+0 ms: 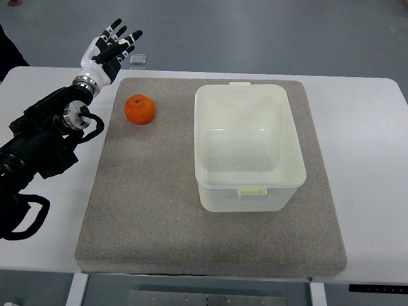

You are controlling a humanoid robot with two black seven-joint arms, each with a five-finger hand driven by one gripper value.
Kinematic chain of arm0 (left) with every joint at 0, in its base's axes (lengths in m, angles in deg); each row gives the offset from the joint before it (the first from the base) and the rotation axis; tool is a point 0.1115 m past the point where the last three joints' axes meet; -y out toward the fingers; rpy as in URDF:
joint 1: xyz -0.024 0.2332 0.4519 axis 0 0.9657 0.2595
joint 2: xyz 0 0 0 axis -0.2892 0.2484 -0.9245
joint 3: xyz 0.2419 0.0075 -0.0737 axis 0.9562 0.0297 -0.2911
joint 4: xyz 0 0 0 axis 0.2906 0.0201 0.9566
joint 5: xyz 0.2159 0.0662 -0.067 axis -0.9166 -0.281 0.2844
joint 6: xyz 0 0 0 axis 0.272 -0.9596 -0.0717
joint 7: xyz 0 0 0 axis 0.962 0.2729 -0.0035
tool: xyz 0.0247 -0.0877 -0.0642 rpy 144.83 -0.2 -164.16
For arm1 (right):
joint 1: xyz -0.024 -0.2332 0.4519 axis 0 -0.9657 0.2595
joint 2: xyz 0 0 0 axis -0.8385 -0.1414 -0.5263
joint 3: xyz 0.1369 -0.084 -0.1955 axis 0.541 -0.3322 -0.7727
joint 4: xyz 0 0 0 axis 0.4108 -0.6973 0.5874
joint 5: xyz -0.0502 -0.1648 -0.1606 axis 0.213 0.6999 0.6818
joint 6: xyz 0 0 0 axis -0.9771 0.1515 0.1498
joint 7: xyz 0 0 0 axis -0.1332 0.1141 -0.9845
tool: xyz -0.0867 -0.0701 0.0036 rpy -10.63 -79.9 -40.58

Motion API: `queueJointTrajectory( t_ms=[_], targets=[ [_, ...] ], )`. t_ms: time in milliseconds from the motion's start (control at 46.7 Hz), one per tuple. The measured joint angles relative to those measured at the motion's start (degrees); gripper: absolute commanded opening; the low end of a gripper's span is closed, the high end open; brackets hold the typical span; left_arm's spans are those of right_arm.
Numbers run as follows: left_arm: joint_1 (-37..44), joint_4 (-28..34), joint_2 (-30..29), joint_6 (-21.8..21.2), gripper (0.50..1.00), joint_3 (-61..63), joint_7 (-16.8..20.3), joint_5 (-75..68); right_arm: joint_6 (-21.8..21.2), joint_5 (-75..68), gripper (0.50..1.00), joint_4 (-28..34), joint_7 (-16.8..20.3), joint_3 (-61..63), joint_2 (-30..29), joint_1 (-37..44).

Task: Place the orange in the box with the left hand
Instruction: 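Reach the left hand forward over the orange, fingers open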

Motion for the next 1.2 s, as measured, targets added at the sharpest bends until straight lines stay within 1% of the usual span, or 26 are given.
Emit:
queueJointTrajectory(
  t_ms=[86, 171, 214, 707, 857, 1029, 1114, 1200],
  targets=[
    [0.00, 0.00, 0.00, 0.00, 0.990, -0.12, 0.17, 0.00, 0.00, 0.00, 0.926, 0.00, 0.00, 0.02, 0.00, 0.02],
    [0.03, 0.07, 0.00, -0.12, 0.990, -0.21, 2.20, 0.00, 0.01, 0.00, 0.926, 0.00, 0.00, 0.00, 0.00, 0.02],
    [0.11, 0.08, -0.03, -0.16, 0.992, 0.10, 2.61, -0.01, 0.01, 0.00, 0.926, 0.00, 0.00, 0.01, 0.00, 0.03],
    [-0.13, -0.04, -0.93, 0.45, 0.990, 0.43, 2.66, -0.29, 0.04, 0.00, 0.926, 0.00, 0.00, -0.02, 0.00, 0.04],
    [-1.05, 0.02, -2.25, 2.70, 0.990, 3.23, 2.61, -0.43, 0.04, 0.00, 0.926, 0.00, 0.00, 0.02, 0.00, 0.02],
    [-2.65, 0.18, -5.04, 3.18, 0.990, 8.09, 2.48, -0.44, 0.00, 0.00, 0.926, 0.00, 0.00, 0.02, 0.00, 0.00],
    [-2.94, 0.11, -5.33, 3.58, 0.990, 10.30, 2.47, -0.61, 0.00, 0.00, 0.926, 0.00, 0.00, -0.01, 0.00, -0.01],
    [-3.20, 0.01, -5.35, 5.15, 0.990, 12.95, 2.47, -0.99, 0.00, 0.00, 0.926, 0.00, 0.00, 0.00, 0.00, -0.01]
  ],
)
